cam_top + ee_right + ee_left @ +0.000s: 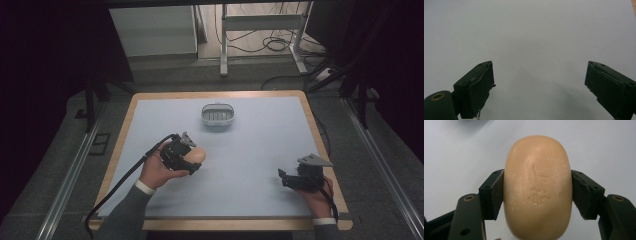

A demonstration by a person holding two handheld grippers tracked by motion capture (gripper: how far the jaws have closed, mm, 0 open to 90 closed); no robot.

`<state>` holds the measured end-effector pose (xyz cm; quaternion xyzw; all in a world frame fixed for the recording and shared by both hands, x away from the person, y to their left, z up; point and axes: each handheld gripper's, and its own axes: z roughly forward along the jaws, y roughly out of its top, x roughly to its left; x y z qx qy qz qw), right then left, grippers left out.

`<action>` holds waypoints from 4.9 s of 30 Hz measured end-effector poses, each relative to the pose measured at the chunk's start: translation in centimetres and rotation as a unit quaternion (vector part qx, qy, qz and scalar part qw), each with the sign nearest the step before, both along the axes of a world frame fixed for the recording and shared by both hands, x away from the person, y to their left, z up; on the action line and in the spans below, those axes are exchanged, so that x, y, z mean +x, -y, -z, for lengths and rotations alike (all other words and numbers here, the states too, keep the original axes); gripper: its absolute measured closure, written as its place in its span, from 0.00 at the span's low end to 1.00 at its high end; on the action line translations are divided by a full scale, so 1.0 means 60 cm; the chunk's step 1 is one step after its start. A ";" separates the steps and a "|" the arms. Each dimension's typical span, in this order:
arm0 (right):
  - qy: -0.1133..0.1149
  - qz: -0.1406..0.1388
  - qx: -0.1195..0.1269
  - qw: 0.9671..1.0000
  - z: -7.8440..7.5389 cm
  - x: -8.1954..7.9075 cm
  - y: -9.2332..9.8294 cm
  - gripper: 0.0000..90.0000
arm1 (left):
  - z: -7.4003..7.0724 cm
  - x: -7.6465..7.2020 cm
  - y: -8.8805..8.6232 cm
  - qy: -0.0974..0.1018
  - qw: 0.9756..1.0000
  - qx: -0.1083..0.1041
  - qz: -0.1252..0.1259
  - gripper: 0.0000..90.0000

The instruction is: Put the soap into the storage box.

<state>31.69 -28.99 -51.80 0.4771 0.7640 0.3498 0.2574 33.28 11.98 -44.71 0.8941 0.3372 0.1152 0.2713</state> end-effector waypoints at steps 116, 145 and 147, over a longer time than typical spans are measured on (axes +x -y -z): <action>-0.007 0.006 -0.009 1.000 0.004 0.004 0.008 0.09 | -0.043 0.259 0.046 0.014 1.000 0.001 -0.020 0.36; -0.011 0.012 -0.009 1.000 0.005 0.004 0.014 0.09 | -0.013 0.323 0.097 0.004 1.000 0.012 0.008 0.36; -0.009 0.014 -0.008 1.000 0.005 0.004 0.015 0.09 | -0.009 0.328 0.100 0.007 1.000 0.016 0.016 0.36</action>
